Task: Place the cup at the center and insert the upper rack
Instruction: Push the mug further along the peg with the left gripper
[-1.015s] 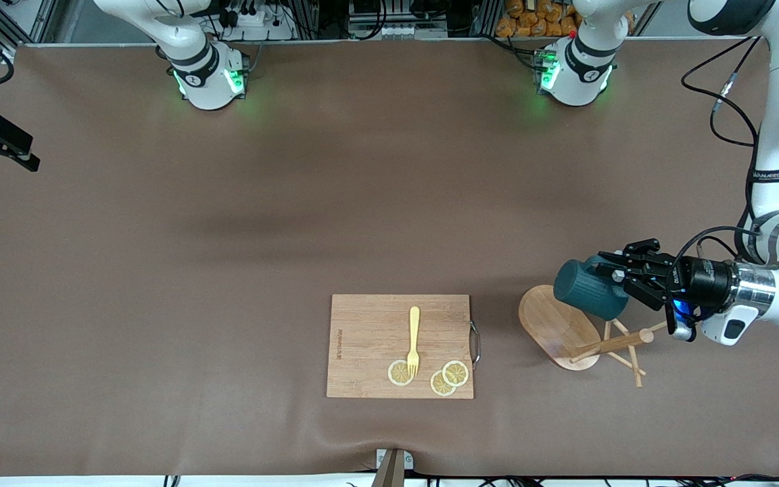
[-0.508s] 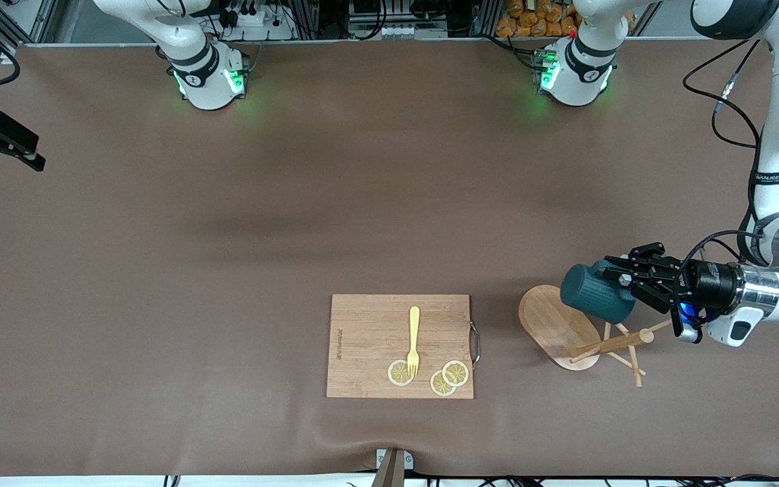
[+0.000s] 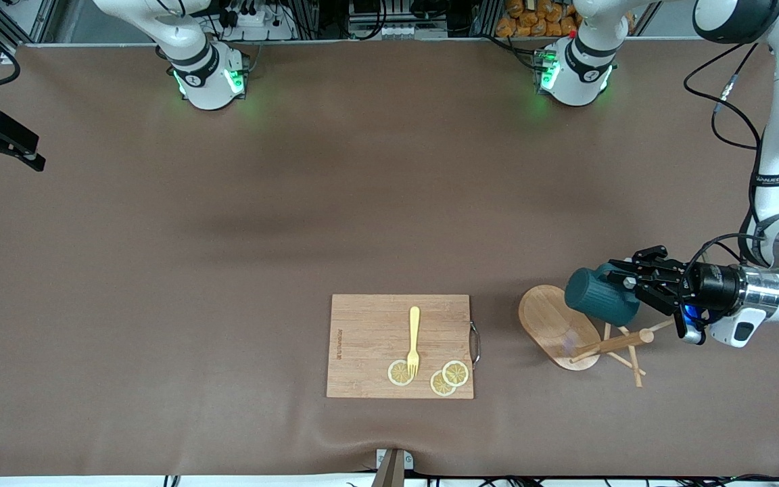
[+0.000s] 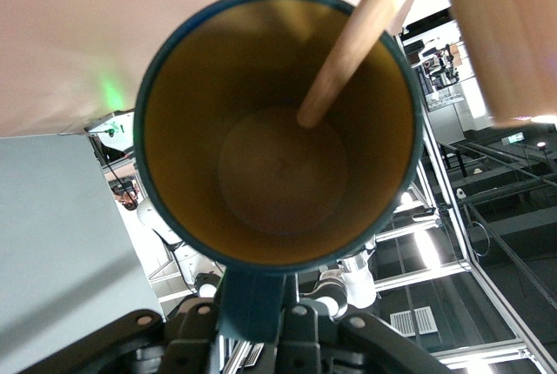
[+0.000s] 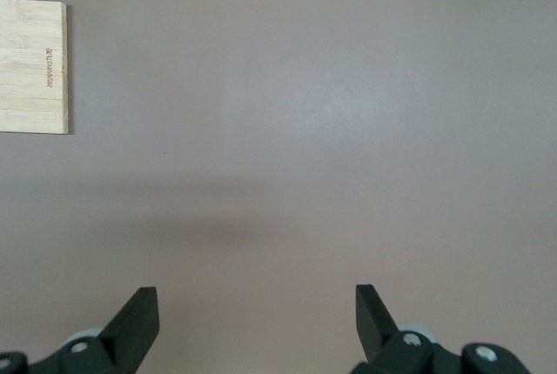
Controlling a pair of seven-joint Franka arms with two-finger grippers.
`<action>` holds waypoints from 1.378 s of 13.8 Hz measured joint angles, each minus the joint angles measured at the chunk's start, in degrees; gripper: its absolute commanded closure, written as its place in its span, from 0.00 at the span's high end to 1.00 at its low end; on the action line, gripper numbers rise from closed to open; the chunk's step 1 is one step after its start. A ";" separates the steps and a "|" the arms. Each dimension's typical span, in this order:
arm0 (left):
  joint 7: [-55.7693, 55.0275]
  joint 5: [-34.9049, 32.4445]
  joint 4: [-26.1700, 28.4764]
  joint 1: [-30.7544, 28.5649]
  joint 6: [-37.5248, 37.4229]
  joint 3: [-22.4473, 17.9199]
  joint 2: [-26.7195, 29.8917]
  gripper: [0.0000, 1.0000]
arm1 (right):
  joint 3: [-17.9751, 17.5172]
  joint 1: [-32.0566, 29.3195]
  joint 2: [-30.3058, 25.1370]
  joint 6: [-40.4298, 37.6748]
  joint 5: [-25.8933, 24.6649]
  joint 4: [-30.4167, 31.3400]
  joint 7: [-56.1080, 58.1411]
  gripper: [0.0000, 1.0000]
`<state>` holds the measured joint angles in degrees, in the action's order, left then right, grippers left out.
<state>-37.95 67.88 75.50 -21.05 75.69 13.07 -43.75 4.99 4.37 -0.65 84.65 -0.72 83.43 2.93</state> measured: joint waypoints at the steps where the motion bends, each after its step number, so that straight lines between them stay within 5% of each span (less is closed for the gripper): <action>1: 0.26 0.05 0.00 -0.15 0.00 0.00 -0.14 0.00 | 0.00 0.02 0.00 0.00 0.00 0.00 0.00 1.00; 19: 5.01 0.54 -0.14 -0.50 0.00 0.01 -1.00 0.00 | 0.00 0.02 0.01 -0.05 0.00 0.00 0.00 1.00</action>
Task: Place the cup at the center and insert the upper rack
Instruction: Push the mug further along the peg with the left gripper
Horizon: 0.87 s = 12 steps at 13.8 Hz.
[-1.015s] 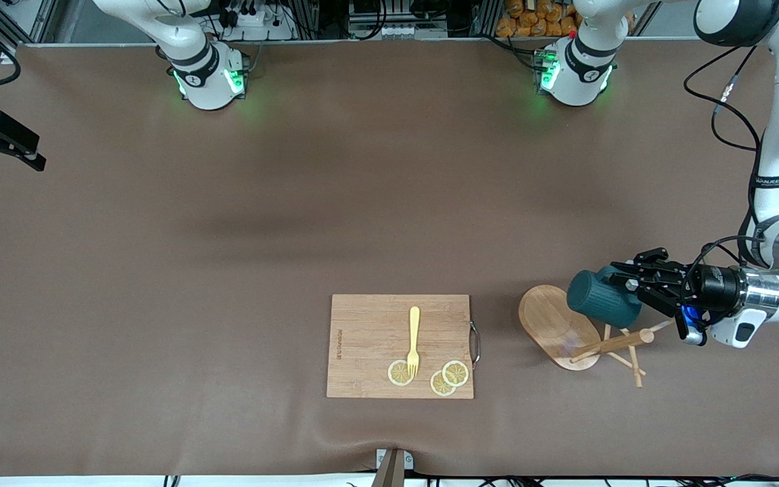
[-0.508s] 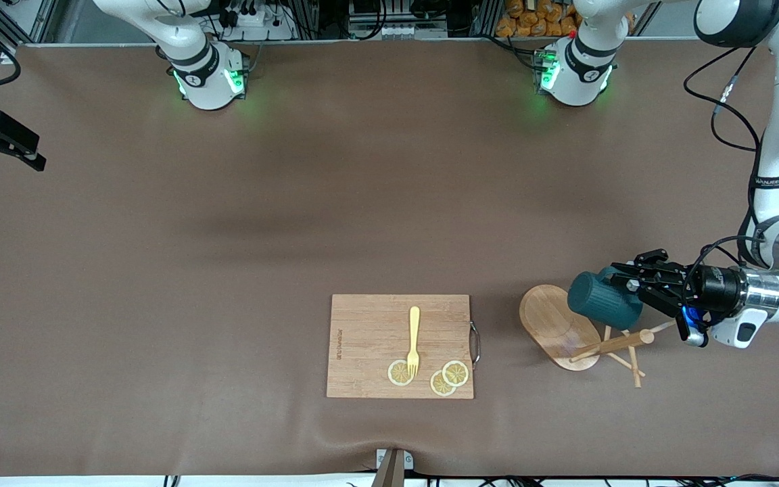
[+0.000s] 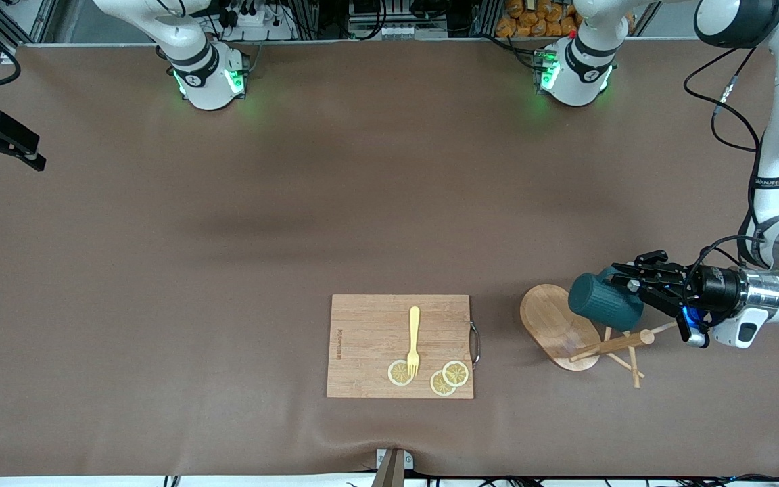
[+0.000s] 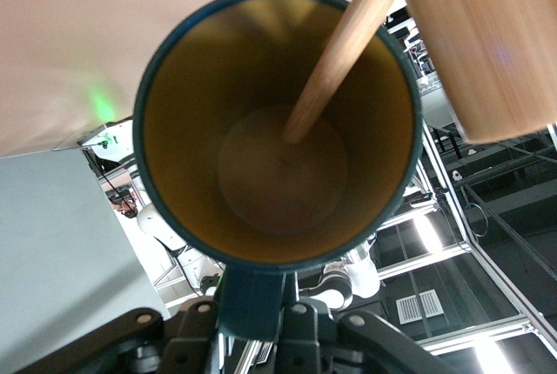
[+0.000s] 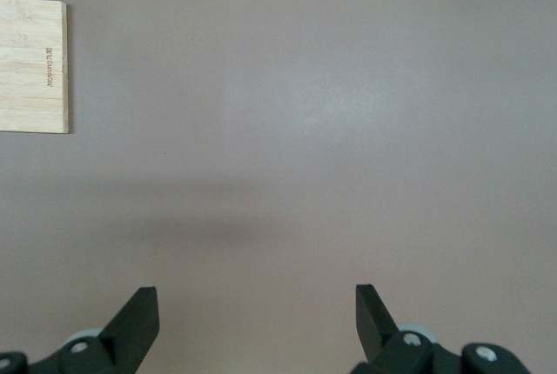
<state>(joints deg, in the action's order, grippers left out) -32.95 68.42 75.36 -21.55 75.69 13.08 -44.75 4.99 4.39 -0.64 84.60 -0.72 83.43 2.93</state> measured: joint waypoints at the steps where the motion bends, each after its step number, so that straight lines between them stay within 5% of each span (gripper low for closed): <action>1: 0.19 0.00 0.00 -0.03 0.00 0.00 -0.01 0.00 | 0.00 0.00 0.00 0.00 0.00 0.00 0.00 1.00; 12: 1.45 2.69 0.01 -0.97 0.00 0.01 -0.75 0.00 | 0.10 0.00 0.00 0.00 0.00 -0.18 0.00 1.00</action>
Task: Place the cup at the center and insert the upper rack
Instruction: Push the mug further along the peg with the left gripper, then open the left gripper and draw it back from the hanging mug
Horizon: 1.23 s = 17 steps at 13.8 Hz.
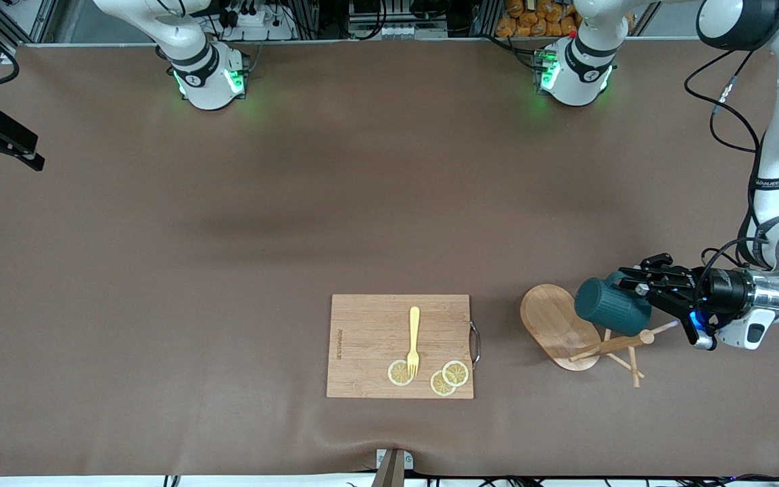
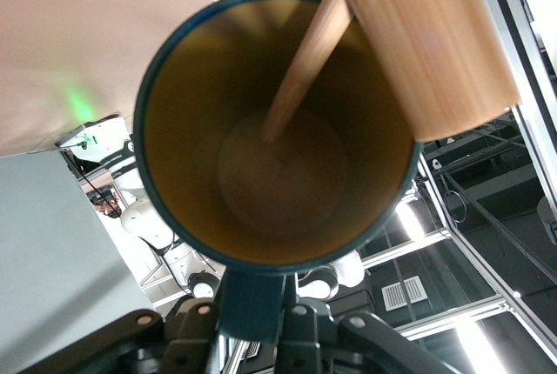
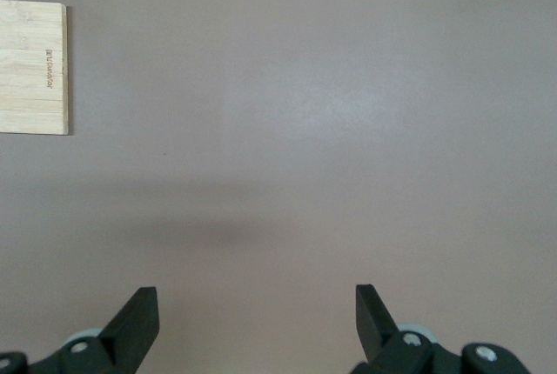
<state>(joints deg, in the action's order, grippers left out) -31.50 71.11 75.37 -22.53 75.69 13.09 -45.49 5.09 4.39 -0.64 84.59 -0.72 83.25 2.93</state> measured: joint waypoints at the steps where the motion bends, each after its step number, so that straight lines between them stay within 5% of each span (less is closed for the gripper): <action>1: 0.01 0.28 0.00 0.00 0.00 0.00 -0.06 0.00 | 0.00 0.00 0.00 0.00 0.00 -0.02 0.00 1.00; 17: 2.25 0.57 0.05 0.00 -0.03 0.01 -2.67 0.00 | 0.00 0.00 0.00 -0.02 0.00 -0.12 -0.02 1.00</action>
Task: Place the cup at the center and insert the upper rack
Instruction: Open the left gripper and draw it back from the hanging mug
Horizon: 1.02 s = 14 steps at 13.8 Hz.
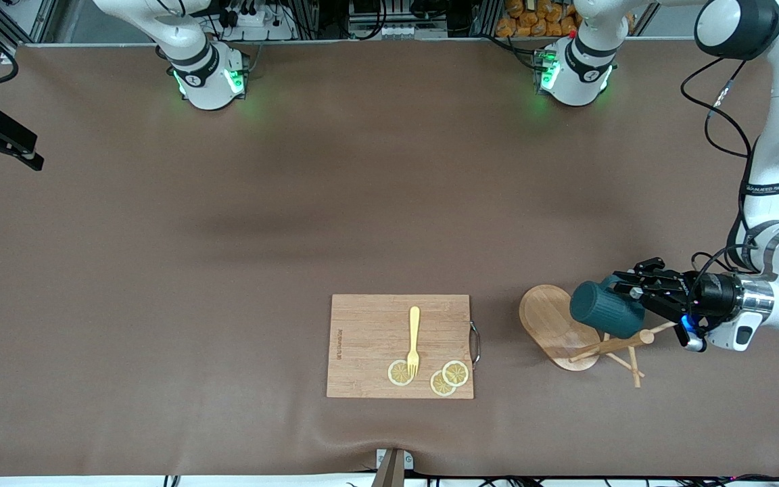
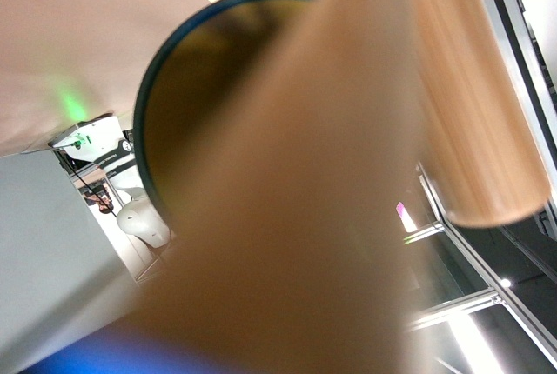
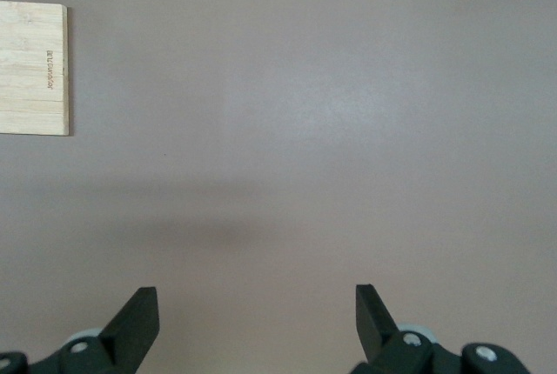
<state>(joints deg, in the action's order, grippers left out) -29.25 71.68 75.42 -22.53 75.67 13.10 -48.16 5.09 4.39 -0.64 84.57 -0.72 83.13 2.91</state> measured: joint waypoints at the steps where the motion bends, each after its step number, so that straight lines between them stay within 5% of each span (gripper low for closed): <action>1: 0.04 0.00 0.00 0.00 0.00 0.00 -0.23 0.00 | 0.00 0.00 0.00 0.00 0.00 0.00 0.00 1.00; 6: 0.06 0.00 0.00 0.06 0.03 0.01 -0.53 0.00 | 0.00 0.00 0.00 0.00 0.00 -0.04 0.00 1.00; 8: 0.10 0.00 0.00 0.17 0.03 0.04 -0.75 0.22 | 0.00 0.00 0.00 0.00 0.00 -0.07 0.00 1.00; 9: 0.16 0.00 0.00 0.24 0.03 0.08 -0.87 0.41 | 0.00 0.00 0.00 0.00 0.00 -0.10 0.00 1.00; 11: 0.21 0.03 0.00 0.40 0.19 0.13 -0.97 1.00 | 0.00 0.00 0.00 0.00 0.00 -0.22 0.00 1.00; 14: 0.24 0.26 -0.06 0.48 0.28 0.40 -0.98 1.00 | -0.04 0.00 -0.01 0.00 0.00 -0.46 0.00 1.00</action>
<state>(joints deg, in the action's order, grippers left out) -29.01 71.94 75.36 -22.05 75.95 13.50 -49.14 5.04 4.39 -0.65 84.57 -0.72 82.66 2.91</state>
